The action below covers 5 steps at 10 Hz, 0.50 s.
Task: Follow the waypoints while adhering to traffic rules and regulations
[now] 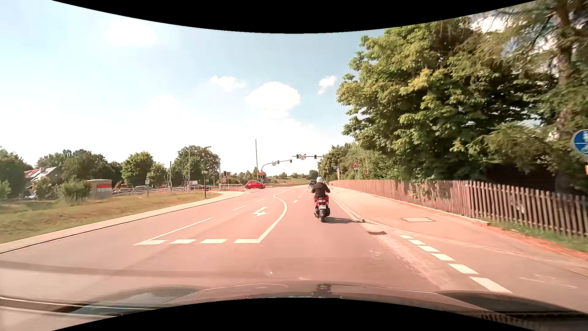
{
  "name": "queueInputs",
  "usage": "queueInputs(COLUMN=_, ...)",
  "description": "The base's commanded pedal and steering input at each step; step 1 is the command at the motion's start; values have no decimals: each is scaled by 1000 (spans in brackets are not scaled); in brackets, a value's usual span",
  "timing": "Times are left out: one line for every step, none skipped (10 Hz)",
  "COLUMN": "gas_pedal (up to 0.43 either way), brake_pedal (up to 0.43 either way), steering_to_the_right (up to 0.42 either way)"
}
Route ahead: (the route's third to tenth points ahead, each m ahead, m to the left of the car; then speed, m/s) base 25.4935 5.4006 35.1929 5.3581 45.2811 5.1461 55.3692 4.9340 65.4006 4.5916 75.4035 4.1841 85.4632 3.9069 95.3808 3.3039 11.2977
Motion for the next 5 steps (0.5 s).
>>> queueInputs(gas_pedal=197, brake_pedal=12, steering_to_the_right=1)
queueInputs(gas_pedal=197, brake_pedal=12, steering_to_the_right=1)
queueInputs(gas_pedal=197, brake_pedal=12, steering_to_the_right=1)
queueInputs(gas_pedal=197, brake_pedal=12, steering_to_the_right=1)
queueInputs(gas_pedal=209, brake_pedal=6, steering_to_the_right=1)
